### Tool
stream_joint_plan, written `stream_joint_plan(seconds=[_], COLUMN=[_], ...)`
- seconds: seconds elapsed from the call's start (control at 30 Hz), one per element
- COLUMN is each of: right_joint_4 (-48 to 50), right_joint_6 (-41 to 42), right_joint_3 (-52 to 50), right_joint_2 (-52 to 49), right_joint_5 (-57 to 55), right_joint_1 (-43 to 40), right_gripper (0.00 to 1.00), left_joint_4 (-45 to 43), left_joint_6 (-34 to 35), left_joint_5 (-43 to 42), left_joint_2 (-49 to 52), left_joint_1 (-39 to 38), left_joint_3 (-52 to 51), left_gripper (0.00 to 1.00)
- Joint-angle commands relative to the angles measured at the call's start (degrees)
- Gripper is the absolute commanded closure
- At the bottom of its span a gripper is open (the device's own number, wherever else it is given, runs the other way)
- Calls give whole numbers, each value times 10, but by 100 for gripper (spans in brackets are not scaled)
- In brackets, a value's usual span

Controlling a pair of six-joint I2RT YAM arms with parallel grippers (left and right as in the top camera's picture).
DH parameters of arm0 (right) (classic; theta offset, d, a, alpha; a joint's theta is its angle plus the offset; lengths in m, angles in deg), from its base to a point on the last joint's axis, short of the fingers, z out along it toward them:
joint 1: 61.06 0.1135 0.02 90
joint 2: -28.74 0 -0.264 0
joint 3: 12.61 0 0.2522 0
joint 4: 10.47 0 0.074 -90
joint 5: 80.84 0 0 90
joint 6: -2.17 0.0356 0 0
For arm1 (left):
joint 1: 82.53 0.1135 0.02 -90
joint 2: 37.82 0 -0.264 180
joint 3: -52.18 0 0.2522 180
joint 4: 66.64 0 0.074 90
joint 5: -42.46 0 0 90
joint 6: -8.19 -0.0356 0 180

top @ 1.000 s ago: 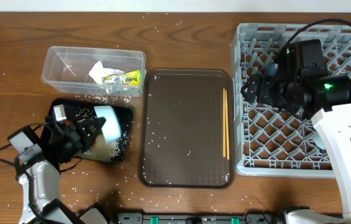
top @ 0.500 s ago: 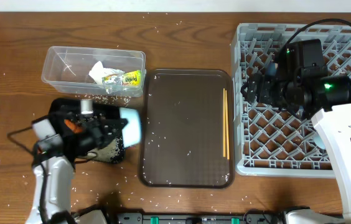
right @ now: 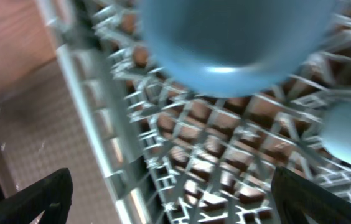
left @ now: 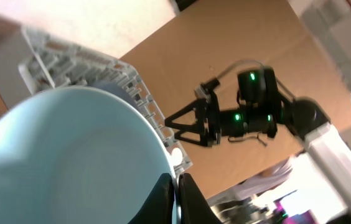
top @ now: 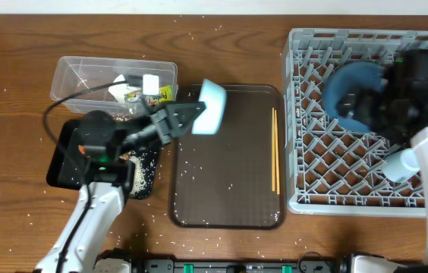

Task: Sort waste into correct bins and load items into the dishwasher rack
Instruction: 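Carry the white bowl with the left gripper toward the rack, then lower the white bowl into the rack's back left and adjust it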

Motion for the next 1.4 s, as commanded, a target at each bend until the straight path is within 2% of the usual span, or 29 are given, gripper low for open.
stream_joint_plan(seconds=[0.0, 0.17, 0.37, 0.77, 0.97, 1.2, 1.37], right_joint_4=[-14, -32, -53, -62, -62, -62, -62], right_joint_6=[8, 7, 7, 7, 7, 7, 7], right_joint_3=[1, 1, 1, 1, 1, 1, 1], right_joint_2=[2, 2, 2, 2, 2, 1, 1], right_joint_5=[22, 35, 35, 34, 28, 26, 24], right_joint_1=[-58, -115, -125, -125, -125, -125, -125], right_gripper=[4, 1, 1, 1, 1, 1, 1], left_joint_4=[-12, -96, -157, -178, -178, -179, -178], left_joint_6=[63, 100, 175, 304, 318, 361, 363], left_joint_5=[92, 193, 210, 243, 259, 282, 338], left_joint_2=[34, 107, 236, 444, 525, 580, 584], left_joint_1=[-52, -165, -246, -283, -285, -285, -285], left_joint_3=[22, 48, 157, 365, 436, 500, 503], left_gripper=[94, 94, 94, 94, 94, 94, 94])
